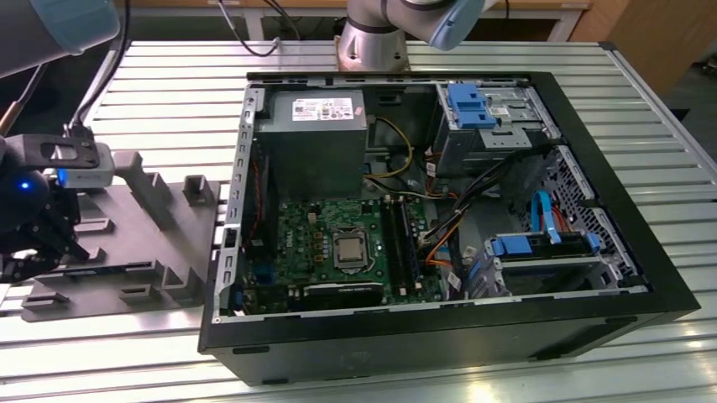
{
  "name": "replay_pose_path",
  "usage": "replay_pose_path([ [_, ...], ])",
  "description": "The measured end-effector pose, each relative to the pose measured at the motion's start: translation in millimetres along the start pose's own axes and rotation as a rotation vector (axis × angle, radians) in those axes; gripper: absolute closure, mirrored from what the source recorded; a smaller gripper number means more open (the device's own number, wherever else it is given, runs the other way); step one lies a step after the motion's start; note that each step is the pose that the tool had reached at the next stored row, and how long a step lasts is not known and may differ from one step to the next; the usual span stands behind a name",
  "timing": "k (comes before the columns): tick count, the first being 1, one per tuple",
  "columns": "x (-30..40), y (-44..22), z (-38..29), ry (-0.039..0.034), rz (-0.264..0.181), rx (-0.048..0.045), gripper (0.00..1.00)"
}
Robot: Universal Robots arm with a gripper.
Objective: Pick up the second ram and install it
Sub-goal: 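Pick up the second ram and move it above second insertion slot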
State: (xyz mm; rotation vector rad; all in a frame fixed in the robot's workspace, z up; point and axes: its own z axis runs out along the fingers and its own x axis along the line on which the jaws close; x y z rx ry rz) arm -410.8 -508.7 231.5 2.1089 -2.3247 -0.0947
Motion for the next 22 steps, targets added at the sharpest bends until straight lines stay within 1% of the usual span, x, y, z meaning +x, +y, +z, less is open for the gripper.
replay_pose_path([
  [22,1.2,0.0,5.8,0.0,-0.001,0.0001,0.89],
])
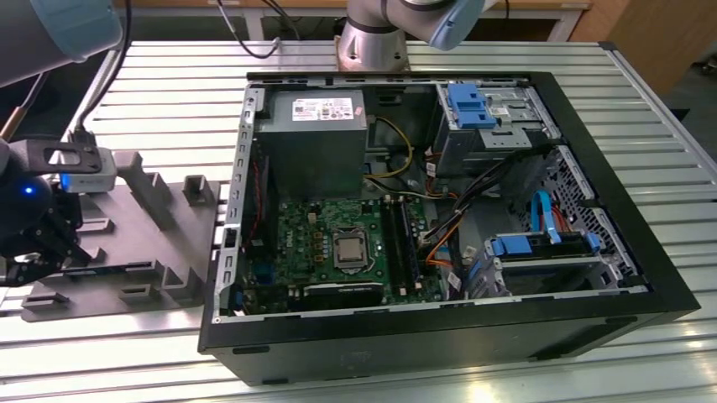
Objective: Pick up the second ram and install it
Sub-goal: 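Pick up the second ram and move it above second insertion slot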
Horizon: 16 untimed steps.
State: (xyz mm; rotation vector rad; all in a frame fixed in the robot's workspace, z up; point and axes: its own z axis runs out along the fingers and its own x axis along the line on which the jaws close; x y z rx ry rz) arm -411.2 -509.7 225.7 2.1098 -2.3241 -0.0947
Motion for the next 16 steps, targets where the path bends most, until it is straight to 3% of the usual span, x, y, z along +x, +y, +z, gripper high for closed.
replay_pose_path([
  [16,0.9,0.0,3.5,-0.0002,0.0,-0.0001,0.89],
])
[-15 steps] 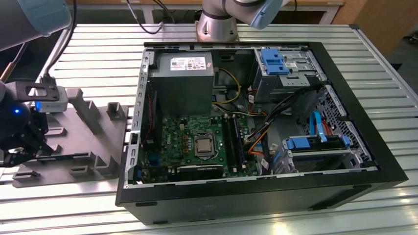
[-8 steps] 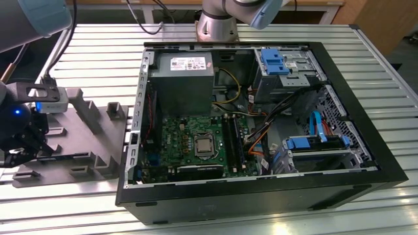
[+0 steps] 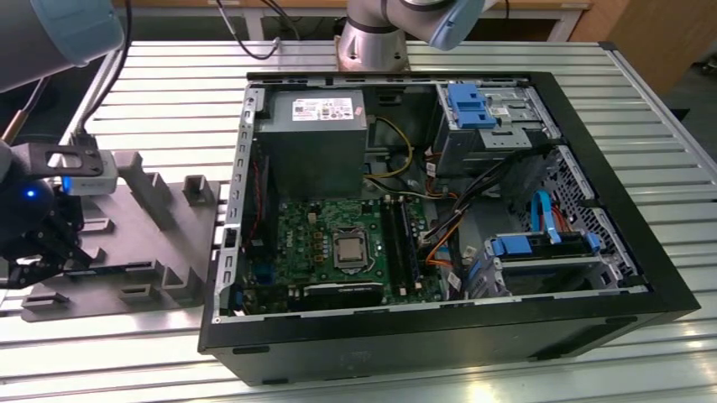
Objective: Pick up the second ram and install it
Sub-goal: 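Pick up the second ram and move it above second insertion slot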
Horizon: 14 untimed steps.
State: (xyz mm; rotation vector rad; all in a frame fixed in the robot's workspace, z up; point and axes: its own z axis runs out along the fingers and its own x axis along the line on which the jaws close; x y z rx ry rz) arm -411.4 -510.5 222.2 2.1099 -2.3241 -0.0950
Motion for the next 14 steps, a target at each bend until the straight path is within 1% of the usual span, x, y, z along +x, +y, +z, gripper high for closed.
replay_pose_path([
  [4,0.1,0.0,0.7,0.0001,0.0,-0.0001,0.89],
  [6,0.4,-0.2,3.8,0.0,0.0,0.0,0.89],
  [14,0.5,-0.2,4.0,0.0,0.0,0.0001,0.89],
])
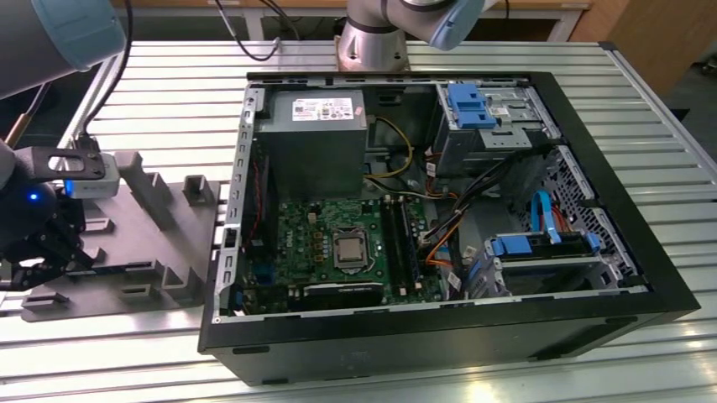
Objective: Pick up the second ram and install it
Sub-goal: 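Pick up the second ram and move it above second insertion slot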
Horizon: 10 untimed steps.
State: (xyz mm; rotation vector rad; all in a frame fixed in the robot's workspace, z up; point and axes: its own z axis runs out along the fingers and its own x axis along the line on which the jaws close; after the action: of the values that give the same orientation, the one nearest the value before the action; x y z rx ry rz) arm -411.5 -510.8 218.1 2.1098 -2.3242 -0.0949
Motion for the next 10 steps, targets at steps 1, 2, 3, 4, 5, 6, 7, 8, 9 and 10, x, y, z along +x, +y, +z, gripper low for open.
replay_pose_path([
  [1,0.0,0.0,0.0,0.0,0.0,0.0,0.89],
  [2,0.1,0.0,0.0,0.0,0.0,0.0,0.89],
  [3,0.0,0.0,0.0,0.0,0.0,-0.0001,0.89],
  [4,0.1,0.0,0.0,0.0,0.0,0.0,0.84],
  [5,0.1,0.0,0.0,0.0,0.0,0.0,0.84],
  [6,0.1,0.0,0.0,0.0,0.0,0.0,0.77],
  [7,0.1,0.0,0.0,0.0,0.0,0.0,0.71],
  [8,0.1,0.0,0.0,0.0,0.0,0.0,0.71],
  [9,0.1,0.0,0.0,0.0,0.0,0.0001,0.71],
  [10,0.1,0.0,0.0,0.0,0.0,0.0,0.64],
])
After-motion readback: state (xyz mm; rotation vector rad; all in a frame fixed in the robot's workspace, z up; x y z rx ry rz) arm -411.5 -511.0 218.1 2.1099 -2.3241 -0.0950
